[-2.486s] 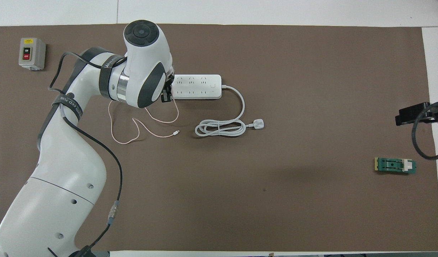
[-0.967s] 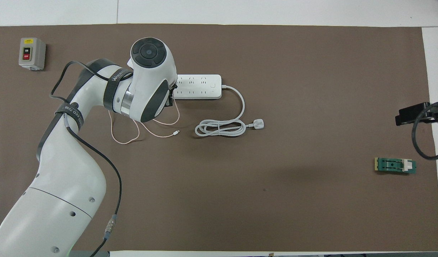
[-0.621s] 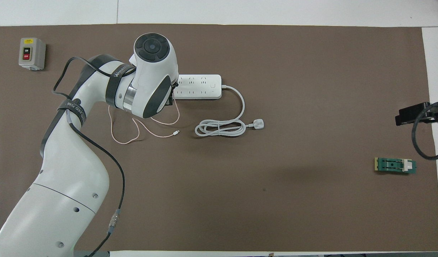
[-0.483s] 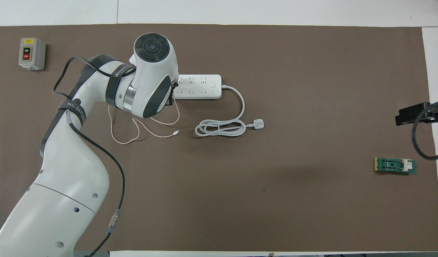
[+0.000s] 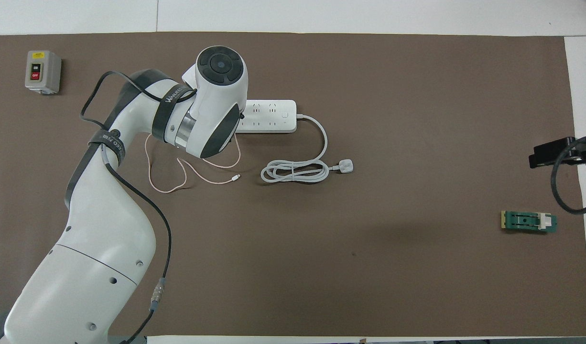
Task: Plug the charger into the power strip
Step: 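Push the charger prongs into the strip socket with the left gripper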
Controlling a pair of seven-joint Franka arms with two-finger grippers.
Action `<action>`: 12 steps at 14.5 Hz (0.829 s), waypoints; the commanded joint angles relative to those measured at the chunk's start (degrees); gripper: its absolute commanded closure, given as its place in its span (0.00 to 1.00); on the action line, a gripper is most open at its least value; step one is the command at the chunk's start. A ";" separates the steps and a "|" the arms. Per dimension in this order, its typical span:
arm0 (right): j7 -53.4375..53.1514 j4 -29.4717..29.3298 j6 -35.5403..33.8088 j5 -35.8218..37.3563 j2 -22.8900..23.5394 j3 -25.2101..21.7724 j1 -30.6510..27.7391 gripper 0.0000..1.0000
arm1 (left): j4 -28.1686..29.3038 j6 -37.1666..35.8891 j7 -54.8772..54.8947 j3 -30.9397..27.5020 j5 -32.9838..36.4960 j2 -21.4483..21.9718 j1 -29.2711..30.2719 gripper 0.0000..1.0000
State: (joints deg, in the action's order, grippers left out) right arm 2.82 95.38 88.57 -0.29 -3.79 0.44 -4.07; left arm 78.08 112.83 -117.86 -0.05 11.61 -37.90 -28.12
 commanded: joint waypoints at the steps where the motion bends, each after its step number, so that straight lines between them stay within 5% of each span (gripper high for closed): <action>1: 1.13 1.03 -0.24 0.82 -1.13 0.88 -1.02 0.00 | -0.39 -0.51 0.88 0.92 -3.66 -4.29 3.13 1.00; 6: 1.13 1.03 -0.24 0.90 -1.13 0.88 -1.02 0.00 | -1.44 -0.07 3.87 8.22 -8.97 -3.76 13.62 1.00; 9: 1.13 1.12 -0.24 0.90 -1.13 0.88 -1.02 0.00 | -1.35 -0.85 3.26 7.87 -7.49 -3.76 11.44 1.00; 12: 1.13 1.03 -0.24 0.90 -1.13 0.88 -1.02 0.00 | -1.35 -2.26 0.89 7.17 1.46 -4.54 6.08 1.00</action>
State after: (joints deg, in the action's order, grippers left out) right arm 2.82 95.38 88.56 -0.29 -3.79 0.44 -4.07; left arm 77.16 112.32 -115.07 8.87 7.87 -38.47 -18.44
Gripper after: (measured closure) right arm 0.000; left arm 0.683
